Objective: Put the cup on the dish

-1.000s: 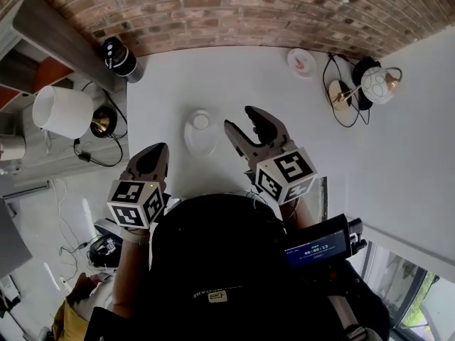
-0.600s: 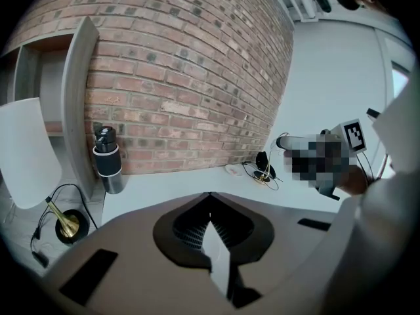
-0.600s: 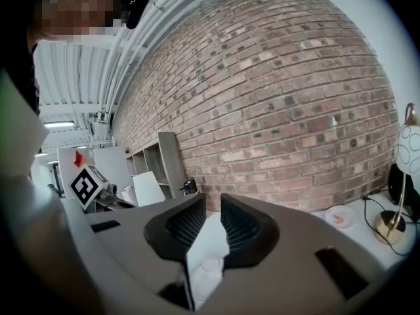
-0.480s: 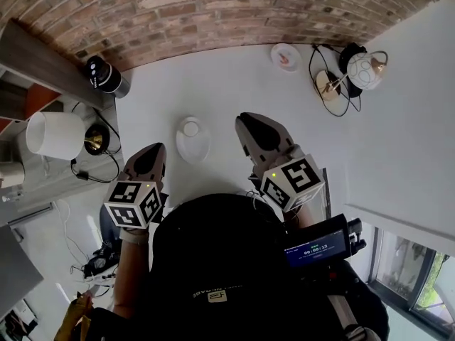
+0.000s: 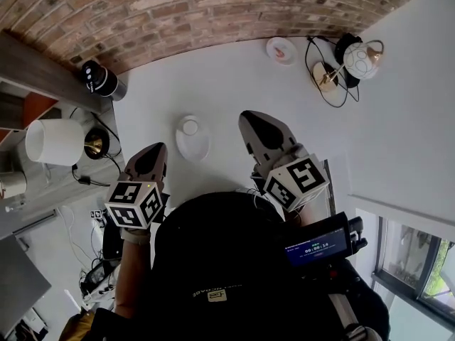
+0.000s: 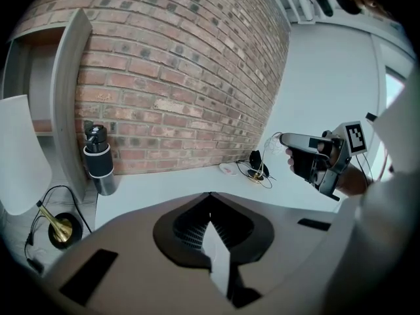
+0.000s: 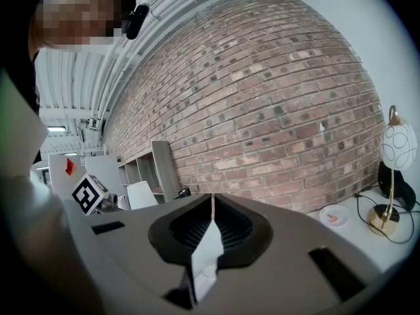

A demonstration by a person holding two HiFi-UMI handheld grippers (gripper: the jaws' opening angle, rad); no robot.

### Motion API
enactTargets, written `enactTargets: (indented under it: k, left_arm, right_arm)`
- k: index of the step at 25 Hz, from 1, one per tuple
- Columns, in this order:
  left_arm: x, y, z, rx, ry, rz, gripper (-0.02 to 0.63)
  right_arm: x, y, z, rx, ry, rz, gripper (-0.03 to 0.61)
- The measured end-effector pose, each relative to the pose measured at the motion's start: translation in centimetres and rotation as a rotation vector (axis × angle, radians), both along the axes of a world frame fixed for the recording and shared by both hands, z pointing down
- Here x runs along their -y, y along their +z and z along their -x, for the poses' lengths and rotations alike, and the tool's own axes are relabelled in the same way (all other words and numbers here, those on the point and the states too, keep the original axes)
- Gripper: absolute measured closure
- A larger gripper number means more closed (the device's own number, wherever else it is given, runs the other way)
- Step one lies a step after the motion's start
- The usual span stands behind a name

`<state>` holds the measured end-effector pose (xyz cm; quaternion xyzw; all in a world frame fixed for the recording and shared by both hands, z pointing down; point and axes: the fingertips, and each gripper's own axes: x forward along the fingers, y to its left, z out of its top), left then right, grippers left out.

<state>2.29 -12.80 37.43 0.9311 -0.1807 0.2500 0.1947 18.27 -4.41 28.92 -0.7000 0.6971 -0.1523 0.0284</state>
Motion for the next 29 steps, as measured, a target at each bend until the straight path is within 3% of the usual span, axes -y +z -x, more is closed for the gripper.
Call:
enactTargets:
  k: [16, 23, 29]
  left_arm:
    - [-0.4, 0.9, 0.0, -0.001, 0.035, 0.030, 0.607]
    - [-0.7, 0.2, -0.2, -0.075, 0.028, 0.081, 0.608]
    - [-0.6, 0.7, 0.2, -0.043, -0.006, 0.073, 0.609]
  right_arm:
    - [-1.0, 0.8, -0.7, 0.003, 0.069, 0.037, 0.575]
    - [-1.3, 1.1, -1.0, 0.021, 0.078, 0.038, 0.575]
    - [-1.7, 1.3, -1.2, 0.041, 0.083, 0.042, 0.575]
